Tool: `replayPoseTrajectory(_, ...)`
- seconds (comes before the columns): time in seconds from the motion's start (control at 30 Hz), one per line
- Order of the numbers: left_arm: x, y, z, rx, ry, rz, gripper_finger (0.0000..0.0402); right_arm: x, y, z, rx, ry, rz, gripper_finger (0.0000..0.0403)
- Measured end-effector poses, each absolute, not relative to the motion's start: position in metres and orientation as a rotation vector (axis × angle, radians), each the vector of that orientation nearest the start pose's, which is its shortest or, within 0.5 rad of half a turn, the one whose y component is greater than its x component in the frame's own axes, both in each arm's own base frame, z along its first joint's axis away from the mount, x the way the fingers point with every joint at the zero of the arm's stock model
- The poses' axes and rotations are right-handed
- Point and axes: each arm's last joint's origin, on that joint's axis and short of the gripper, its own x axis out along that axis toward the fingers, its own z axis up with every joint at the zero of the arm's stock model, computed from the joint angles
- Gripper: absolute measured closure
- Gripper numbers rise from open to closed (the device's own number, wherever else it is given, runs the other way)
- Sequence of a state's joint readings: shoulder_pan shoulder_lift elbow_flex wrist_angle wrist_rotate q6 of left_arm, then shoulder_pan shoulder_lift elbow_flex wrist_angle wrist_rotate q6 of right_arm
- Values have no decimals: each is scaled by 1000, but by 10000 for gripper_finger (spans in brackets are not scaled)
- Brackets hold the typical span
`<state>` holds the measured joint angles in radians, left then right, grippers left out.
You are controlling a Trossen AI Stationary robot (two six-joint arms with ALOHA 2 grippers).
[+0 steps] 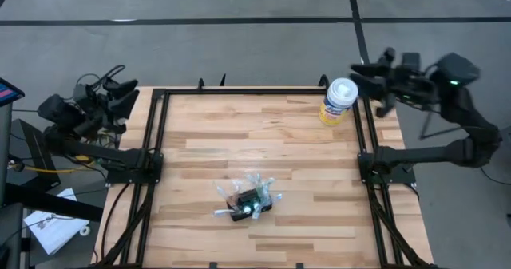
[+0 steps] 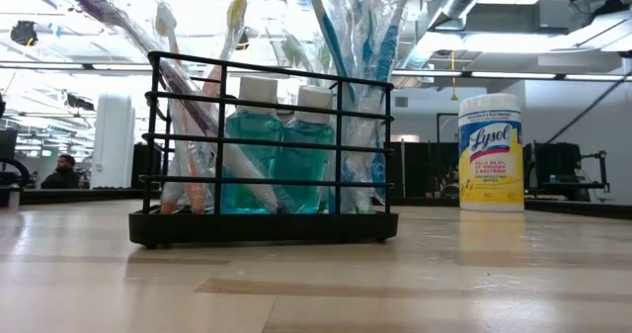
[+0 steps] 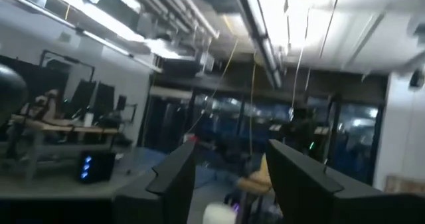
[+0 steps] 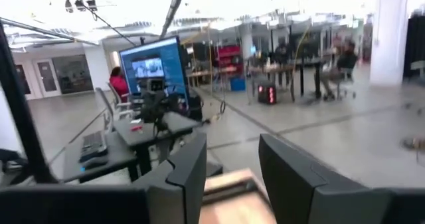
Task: Pick & Place toothbrushing station
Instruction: Return to Home Position
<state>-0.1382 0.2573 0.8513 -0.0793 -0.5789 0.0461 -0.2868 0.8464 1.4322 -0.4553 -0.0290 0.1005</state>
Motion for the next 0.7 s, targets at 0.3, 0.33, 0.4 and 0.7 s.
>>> replayPoseTrajectory(0.3, -37, 22, 386, -143, -526, 487, 238, -5, -2, 487, 156, -227, -337, 274)
replayPoseTrajectory(0.33, -46, 24, 382, -156, -524, 493, 238, -19, 1, 482, 171, -233, -354, 274)
replayPoseTrajectory(0.4, -55, 25, 379, -189, -500, 516, 240, -44, 7, 470, 227, -233, -383, 273)
replayPoseTrajectory(0.7, -75, 24, 381, -200, -382, 573, 255, -113, 39, 399, 311, -311, -566, 277)
